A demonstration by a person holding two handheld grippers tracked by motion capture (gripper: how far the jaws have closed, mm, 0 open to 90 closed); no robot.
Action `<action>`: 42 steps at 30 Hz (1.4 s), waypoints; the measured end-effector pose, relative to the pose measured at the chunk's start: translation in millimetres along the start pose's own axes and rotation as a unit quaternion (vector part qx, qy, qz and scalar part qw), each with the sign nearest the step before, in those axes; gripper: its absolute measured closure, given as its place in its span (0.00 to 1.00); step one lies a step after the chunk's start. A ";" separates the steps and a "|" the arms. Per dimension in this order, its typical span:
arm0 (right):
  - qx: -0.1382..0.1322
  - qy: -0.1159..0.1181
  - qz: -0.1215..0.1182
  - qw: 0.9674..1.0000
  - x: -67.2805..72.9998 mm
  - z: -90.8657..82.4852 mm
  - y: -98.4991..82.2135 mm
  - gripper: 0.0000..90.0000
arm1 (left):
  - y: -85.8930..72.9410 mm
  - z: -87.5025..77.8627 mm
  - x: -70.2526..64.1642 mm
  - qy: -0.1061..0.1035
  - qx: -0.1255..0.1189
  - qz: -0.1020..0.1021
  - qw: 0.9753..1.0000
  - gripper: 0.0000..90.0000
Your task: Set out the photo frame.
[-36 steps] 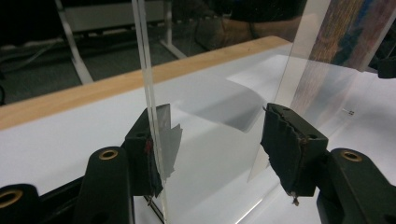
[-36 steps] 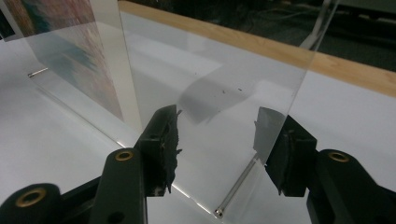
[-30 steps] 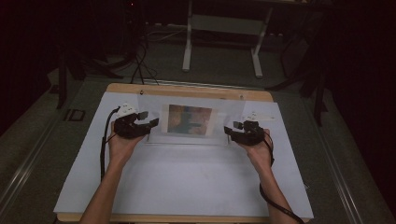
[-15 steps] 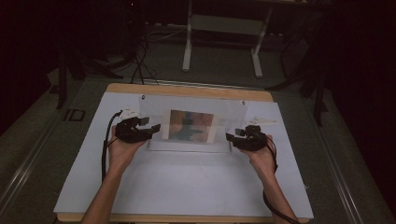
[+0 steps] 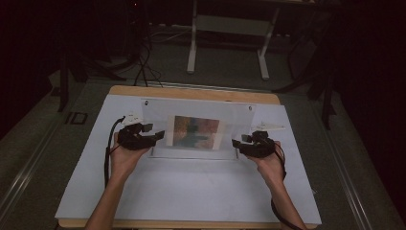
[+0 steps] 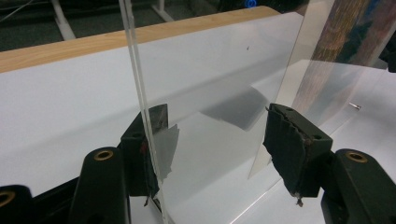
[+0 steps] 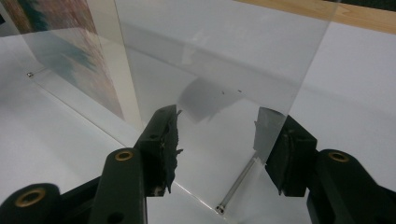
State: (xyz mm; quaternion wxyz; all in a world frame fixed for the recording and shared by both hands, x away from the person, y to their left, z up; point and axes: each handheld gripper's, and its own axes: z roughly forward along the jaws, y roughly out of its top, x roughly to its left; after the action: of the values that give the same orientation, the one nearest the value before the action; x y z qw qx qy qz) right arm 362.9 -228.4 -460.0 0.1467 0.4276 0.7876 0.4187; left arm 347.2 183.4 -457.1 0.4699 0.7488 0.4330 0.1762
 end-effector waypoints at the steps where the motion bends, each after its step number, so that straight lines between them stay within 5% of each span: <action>1: 0.000 0.000 0.001 1.000 0.4 0.0 -0.6 0.54 | -0.4 0.1 0.4 -0.002 -0.001 0.000 1.000 0.44; 23: -0.014 0.008 -0.013 1.000 0.6 -1.5 -9.1 0.50 | -7.5 -3.9 3.6 -0.015 -0.017 0.008 1.000 0.42; 35: -0.011 0.010 0.004 1.000 -13.3 -9.4 -13.1 0.43 | -11.9 -15.2 13.0 -0.010 -0.031 -0.006 0.999 0.41; 42: -0.001 0.020 -0.007 1.000 -17.3 -18.9 -11.3 0.43 | -11.9 -26.3 15.2 -0.005 -0.026 0.013 1.000 0.42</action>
State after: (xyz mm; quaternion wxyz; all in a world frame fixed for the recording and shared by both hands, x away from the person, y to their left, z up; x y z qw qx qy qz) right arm 355.8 -255.5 -459.6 0.1345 0.4137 0.7928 0.4270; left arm 332.3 212.4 -456.4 0.4888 0.7428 0.4164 0.1897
